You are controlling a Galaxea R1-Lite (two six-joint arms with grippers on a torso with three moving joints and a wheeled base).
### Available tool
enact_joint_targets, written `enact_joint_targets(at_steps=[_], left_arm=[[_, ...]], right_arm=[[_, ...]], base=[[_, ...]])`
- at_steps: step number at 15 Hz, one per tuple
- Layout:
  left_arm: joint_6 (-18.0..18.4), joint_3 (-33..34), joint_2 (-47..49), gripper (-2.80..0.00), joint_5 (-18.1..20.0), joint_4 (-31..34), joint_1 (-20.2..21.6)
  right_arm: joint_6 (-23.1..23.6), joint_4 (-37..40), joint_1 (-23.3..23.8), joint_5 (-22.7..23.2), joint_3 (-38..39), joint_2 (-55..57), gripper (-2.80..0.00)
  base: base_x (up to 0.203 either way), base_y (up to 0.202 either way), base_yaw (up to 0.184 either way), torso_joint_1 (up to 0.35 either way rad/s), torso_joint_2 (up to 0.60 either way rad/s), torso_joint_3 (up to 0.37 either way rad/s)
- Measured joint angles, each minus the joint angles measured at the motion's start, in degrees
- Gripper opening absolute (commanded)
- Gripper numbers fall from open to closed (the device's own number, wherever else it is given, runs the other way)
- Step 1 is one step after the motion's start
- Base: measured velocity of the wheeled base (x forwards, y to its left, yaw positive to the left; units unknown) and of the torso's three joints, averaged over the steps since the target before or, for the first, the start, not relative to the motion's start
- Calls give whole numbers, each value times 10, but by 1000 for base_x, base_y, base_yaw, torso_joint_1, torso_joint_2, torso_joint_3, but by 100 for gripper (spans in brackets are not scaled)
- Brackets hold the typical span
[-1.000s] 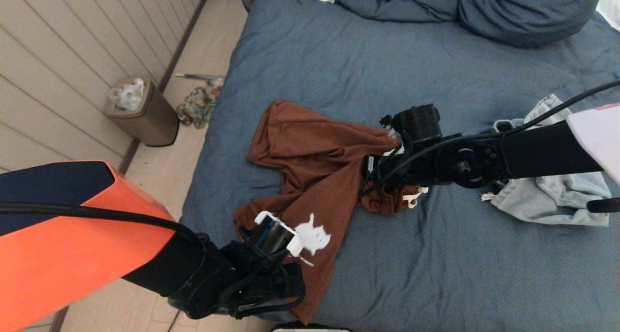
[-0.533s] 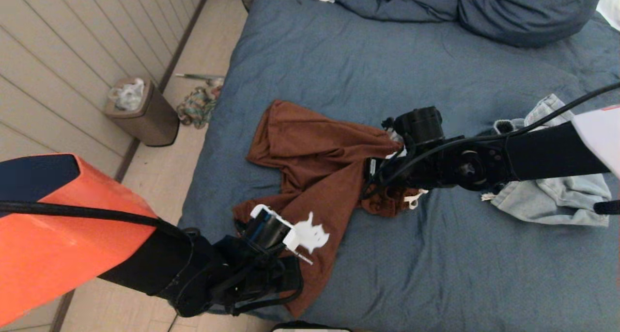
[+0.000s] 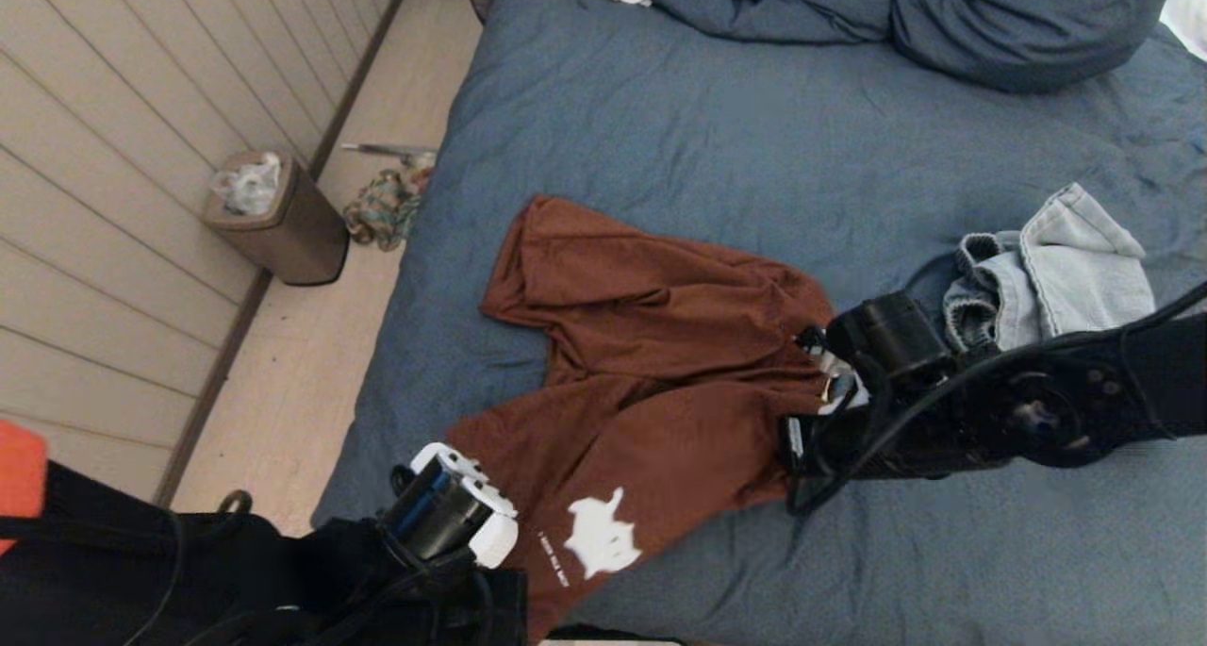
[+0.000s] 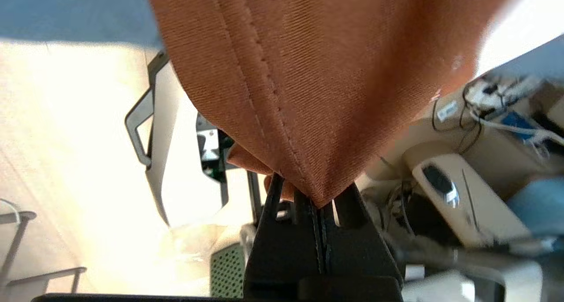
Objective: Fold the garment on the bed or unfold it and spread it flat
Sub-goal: Fold the brown shorts
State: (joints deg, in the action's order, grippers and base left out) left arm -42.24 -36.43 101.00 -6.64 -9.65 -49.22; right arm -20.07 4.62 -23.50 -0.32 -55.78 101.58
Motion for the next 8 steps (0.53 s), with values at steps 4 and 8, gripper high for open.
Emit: enact_joint_targets(at_steps=[4, 8], left_arm=[[-4, 24, -65, -280, 2, 38, -30], [-5, 39, -120, -280, 5, 92, -65]], right_arm=[[-11, 2, -13, 1, 99, -83, -280], [-13, 5, -43, 2, 174, -157, -280]], base=[[0, 0, 0, 0, 0, 0], [0, 0, 0, 0, 0, 0]])
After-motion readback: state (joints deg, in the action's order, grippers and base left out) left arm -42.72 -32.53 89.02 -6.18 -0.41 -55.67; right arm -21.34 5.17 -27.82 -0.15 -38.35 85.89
